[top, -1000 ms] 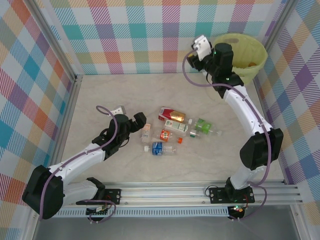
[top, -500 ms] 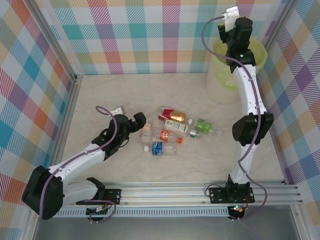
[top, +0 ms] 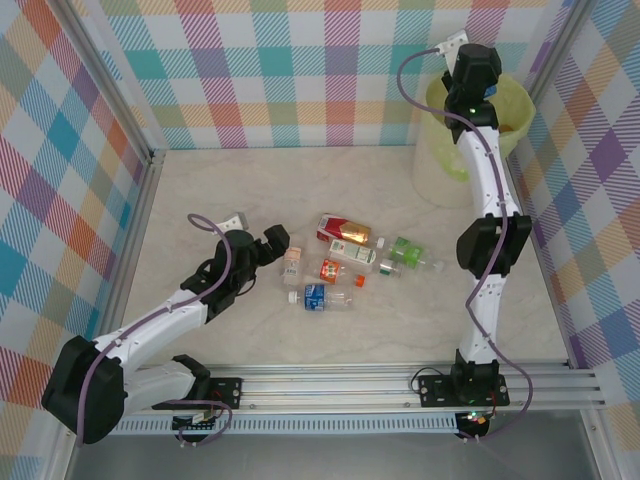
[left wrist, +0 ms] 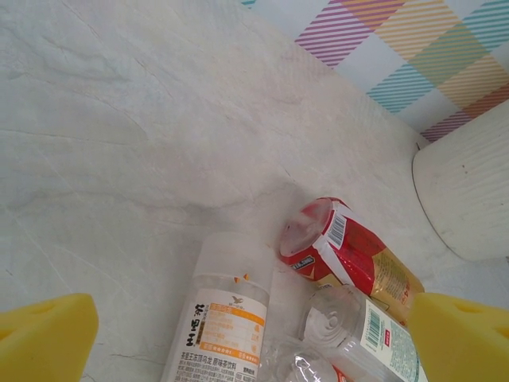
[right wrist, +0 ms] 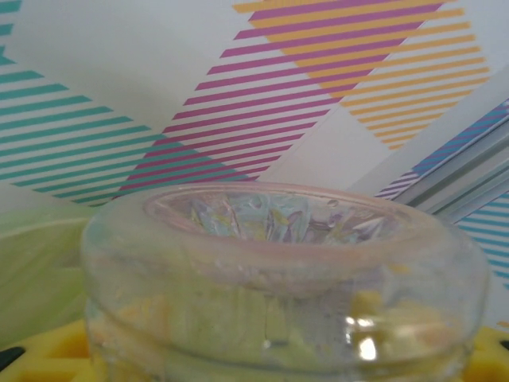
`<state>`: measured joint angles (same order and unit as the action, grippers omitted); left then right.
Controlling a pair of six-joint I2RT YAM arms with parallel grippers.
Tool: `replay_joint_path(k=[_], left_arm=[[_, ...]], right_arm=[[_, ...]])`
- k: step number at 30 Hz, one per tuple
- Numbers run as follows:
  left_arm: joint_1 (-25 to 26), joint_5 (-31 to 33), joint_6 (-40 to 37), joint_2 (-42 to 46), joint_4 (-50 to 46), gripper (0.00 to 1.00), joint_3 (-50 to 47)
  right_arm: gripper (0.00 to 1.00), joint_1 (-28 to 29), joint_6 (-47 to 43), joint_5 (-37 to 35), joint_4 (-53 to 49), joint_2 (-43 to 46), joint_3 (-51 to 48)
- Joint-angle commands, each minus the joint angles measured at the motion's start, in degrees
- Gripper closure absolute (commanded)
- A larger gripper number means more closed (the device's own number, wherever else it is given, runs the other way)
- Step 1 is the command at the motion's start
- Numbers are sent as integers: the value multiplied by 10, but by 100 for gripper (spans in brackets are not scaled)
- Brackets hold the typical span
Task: Put the plastic bottles in the bin
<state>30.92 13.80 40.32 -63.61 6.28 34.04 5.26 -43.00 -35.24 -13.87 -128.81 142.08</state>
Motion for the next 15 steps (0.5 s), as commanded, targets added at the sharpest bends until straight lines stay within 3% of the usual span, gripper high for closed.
replay_joint_path(k=[1, 5, 15], left_arm=[[-7, 6, 3, 11, 8, 0, -10], [-8, 8, 3, 15, 4, 0, -12], [-9, 9, 4, 14, 7, 0, -13]], right_arm=[[39, 10, -110, -50, 101, -18, -11], [22, 12, -196, -93, 197, -44, -24], [8, 14, -148, -100, 133, -19, -10]])
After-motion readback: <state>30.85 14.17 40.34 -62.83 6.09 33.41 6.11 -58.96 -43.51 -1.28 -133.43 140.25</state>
